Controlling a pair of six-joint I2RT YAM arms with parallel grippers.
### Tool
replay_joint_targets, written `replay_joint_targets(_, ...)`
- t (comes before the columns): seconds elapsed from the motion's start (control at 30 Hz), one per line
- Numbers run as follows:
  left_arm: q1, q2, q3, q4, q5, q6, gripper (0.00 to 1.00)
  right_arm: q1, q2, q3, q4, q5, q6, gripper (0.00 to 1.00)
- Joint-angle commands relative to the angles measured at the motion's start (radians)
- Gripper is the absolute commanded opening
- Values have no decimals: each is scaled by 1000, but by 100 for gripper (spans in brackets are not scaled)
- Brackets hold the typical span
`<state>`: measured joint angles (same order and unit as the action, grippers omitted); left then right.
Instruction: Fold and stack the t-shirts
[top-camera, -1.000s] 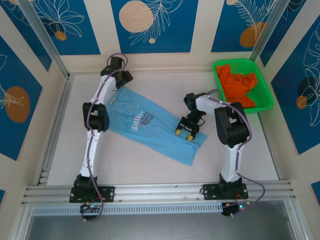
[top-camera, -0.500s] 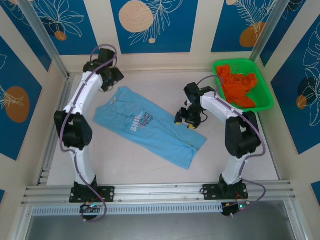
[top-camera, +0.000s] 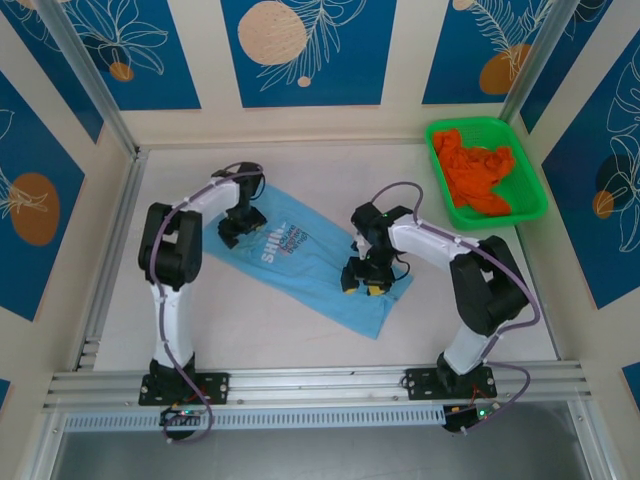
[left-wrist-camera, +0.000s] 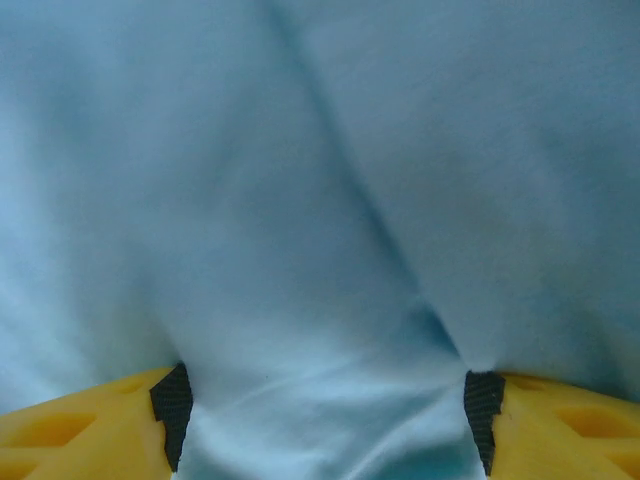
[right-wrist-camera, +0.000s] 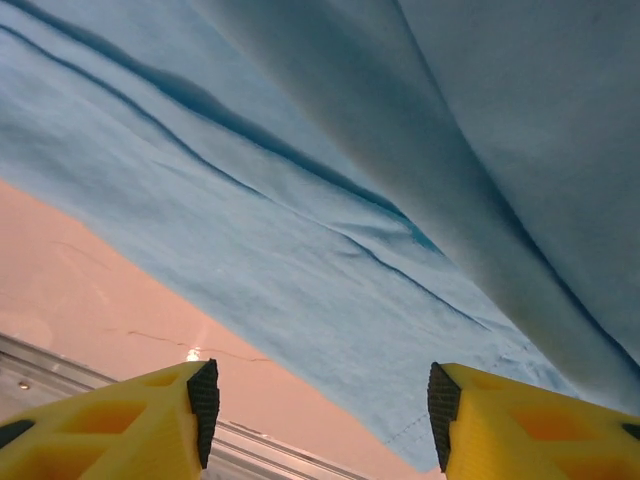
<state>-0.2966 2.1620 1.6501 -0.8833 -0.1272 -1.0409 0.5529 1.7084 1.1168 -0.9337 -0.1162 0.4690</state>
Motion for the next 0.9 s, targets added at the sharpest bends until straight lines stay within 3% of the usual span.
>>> replay_joint_targets(0.0,2,132,154,28,67,113,73,32,40,-29,30,-35,41,59)
replay_joint_targets(0.17,-14,364,497,-51,144,231,71,76,123,-30,61,-70,163,59)
replay_joint_targets(0.27,-32,439,619,-6,177,266,70,97,186,1,80,-125,266,59)
replay_joint_targets(0.43,-64,589,888,-7,230,300,71,174,292,147,69,-151,362,59)
replay_joint_targets(0.67,-76,659,1023,40,309,282,72,317,437,358,72,-211,507,61)
replay_joint_targets(0.87,-64,605,1048,-16,253,356,78,419,537,599,-56,-176,433,62)
